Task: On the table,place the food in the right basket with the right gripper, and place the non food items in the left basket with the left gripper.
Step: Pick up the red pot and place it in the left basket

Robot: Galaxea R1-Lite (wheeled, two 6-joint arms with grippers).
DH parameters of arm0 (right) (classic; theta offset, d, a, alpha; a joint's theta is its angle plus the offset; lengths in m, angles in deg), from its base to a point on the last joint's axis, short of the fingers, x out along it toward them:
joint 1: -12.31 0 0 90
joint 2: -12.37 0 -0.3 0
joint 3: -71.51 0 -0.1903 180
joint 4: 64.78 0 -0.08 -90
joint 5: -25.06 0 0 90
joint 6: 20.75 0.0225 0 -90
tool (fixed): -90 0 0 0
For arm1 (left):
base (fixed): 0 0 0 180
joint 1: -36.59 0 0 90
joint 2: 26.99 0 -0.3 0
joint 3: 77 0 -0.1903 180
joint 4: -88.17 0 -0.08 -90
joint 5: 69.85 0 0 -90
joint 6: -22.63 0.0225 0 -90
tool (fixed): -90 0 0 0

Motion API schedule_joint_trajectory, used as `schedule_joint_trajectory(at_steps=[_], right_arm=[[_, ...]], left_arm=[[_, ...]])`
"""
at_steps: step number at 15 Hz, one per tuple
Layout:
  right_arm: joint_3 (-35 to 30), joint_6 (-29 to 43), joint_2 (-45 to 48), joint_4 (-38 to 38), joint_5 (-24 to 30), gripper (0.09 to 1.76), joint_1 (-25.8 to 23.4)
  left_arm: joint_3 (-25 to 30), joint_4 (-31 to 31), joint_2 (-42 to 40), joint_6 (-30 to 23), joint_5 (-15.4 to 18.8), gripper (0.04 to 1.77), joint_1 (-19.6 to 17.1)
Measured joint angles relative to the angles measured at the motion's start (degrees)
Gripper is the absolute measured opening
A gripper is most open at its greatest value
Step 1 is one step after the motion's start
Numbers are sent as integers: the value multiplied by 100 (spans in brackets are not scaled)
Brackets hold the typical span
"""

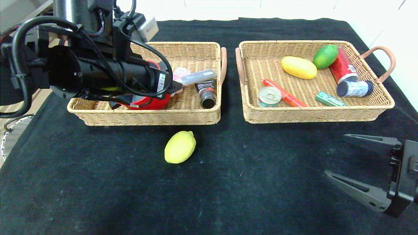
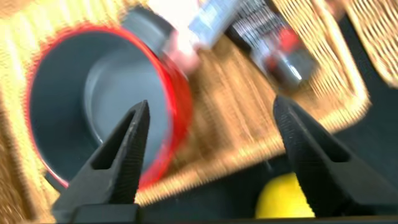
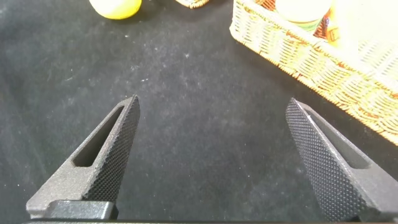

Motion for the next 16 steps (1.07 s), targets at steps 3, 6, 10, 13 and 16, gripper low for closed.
schedule_joint_trajectory(at_steps=[3,6,10,13,16], right_arm=[[0,5,18,0,-2,171,1],[6,7,20,-2,2,171,1],[11,7,11,-2,2,171,-7],[9,2,-6,4,0,171,-7],[0,0,-17,4,2,171,-5]], left_arm=[[422,-343,-351,-129,-151,154,319],[744,-706,-642,-319,-178,160,650],[833,-1499,-762,-703,-176,165,1041],[798,-1831,-645,-1209,-358,167,1284],[611,-2241,-356,-1903,-794,168,1456]])
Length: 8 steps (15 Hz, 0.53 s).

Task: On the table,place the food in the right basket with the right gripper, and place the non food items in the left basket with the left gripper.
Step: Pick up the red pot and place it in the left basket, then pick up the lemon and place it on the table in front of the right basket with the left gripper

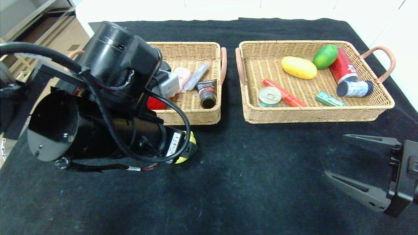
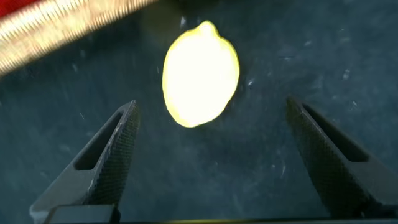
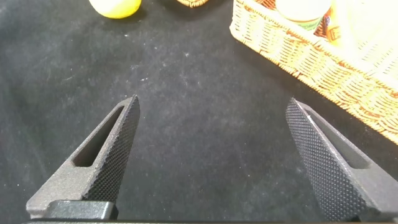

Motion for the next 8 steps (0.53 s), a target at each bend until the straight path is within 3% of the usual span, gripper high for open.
schedule_joint_trajectory(at_steps=[8], right_arm=[[-11,-20,-11,-6,-2,171,5]], left_arm=[[-232,-69,656,-607,-254,170,-11]])
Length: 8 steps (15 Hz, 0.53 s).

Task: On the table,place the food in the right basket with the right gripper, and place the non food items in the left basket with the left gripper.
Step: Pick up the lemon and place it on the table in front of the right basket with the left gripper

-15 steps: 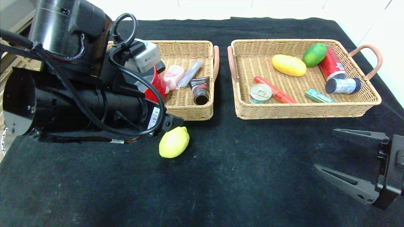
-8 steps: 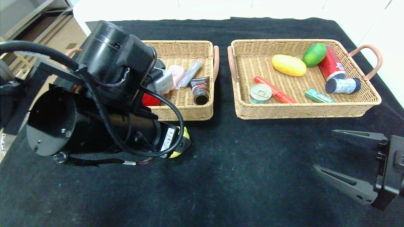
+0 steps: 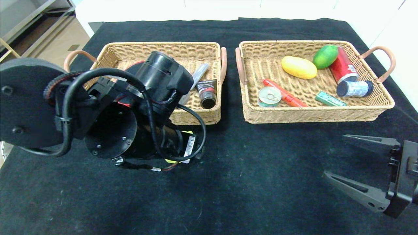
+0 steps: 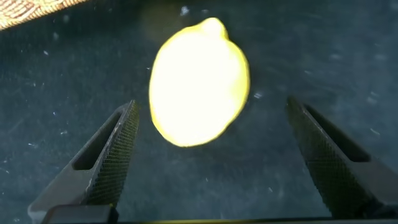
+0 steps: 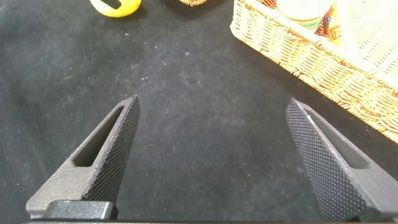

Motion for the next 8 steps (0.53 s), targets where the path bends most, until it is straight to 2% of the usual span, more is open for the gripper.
schedule_joint_trajectory(at_steps=[8], right_arm=[[-10,-4,-27,6,0,171,1]], left_arm=[[-68,30,345,0,-16,171,-229]])
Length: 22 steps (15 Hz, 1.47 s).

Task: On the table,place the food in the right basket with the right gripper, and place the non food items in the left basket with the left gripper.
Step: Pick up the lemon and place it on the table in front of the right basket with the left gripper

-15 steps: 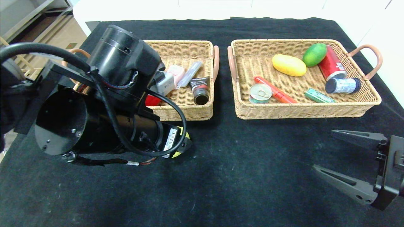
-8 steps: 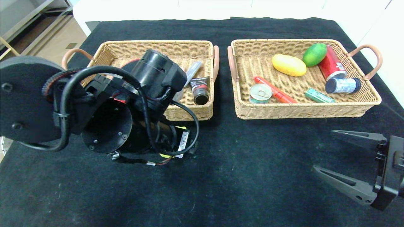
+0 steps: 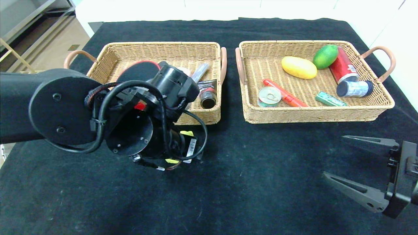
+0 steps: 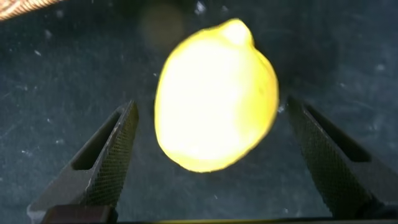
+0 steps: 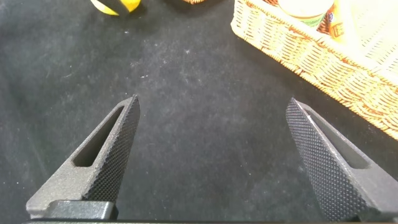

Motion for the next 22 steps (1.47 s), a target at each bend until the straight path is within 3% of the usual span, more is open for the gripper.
schedule_joint_trajectory(at_steps=[6,9,11,22], right_arm=[[10,0,-12,0,0,171,-1],[10,1,-17,0,0,171,-6],[10,-2,-21,0,0,171,-6],[22,4,-69,5,0,171,-37]], left_arm=[[-55,-6,165,2,0,171,-41],[-17,-11,199,17,-2,122,-37],[-9,-9,212,13,-2,109,-35],[-11,-80,187,39,-4,106,7]])
